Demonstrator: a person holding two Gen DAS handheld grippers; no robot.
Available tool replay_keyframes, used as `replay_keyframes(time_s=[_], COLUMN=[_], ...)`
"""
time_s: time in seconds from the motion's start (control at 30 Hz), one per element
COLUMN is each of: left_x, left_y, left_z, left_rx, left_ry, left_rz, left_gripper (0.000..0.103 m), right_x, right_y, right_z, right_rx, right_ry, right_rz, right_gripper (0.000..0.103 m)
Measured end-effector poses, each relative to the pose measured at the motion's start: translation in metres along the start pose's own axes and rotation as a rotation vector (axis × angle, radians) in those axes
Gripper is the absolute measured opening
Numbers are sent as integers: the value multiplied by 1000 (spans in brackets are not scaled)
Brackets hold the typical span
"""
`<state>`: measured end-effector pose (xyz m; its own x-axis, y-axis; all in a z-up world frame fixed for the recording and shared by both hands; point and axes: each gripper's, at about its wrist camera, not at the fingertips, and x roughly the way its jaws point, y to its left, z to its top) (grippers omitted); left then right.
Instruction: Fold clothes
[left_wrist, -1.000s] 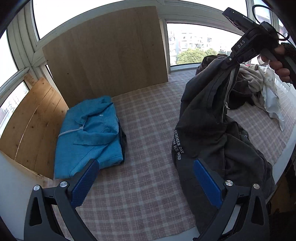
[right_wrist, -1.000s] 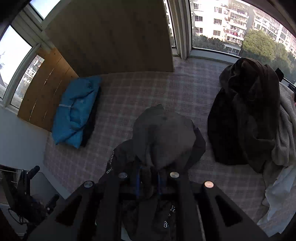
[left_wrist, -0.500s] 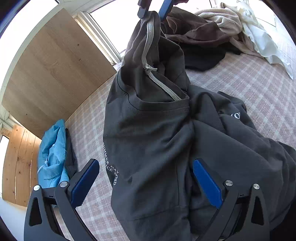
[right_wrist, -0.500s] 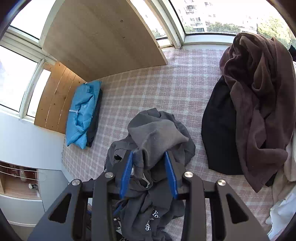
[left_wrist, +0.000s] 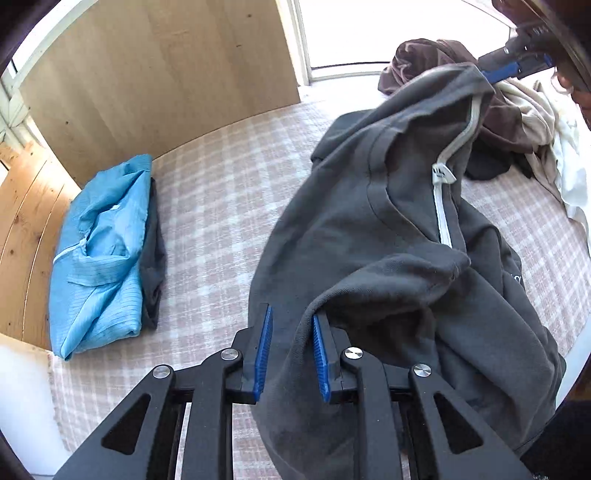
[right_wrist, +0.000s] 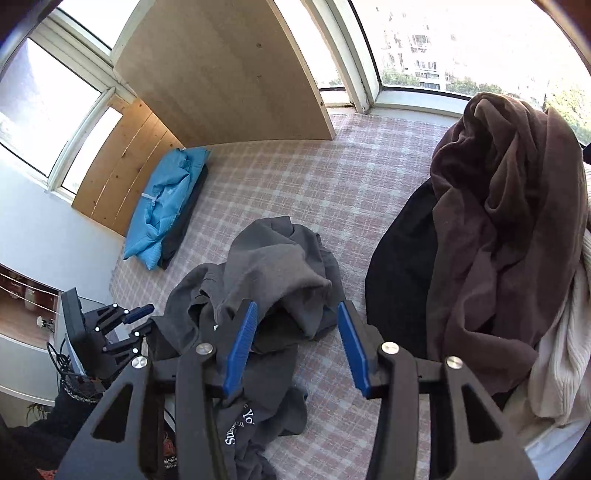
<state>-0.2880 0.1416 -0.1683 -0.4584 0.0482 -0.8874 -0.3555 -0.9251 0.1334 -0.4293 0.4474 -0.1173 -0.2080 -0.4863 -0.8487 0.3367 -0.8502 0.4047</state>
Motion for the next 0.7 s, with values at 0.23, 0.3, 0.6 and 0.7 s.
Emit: replay_keyframes(time_s=[0.23, 0.3, 0.6, 0.7], left_x=[10, 17, 10, 33], left_y=[103, 122, 62, 45], left_z=[-7, -18, -59, -50], left_rx=[-245, -282, 60, 201], left_ry=[10, 33, -26, -21], left_rz=[198, 264, 215, 214], left_gripper=[47, 52, 56, 56], right_x=[36, 46, 83, 86], right_y=[15, 24, 68, 72], right_z=[-2, -4, -28, -28], right_rx=[-197, -255, -660, -706], right_ry=[93, 112, 145, 141], right_rz=[-129, -128, -169, -161], right_gripper=[45, 45, 45, 45])
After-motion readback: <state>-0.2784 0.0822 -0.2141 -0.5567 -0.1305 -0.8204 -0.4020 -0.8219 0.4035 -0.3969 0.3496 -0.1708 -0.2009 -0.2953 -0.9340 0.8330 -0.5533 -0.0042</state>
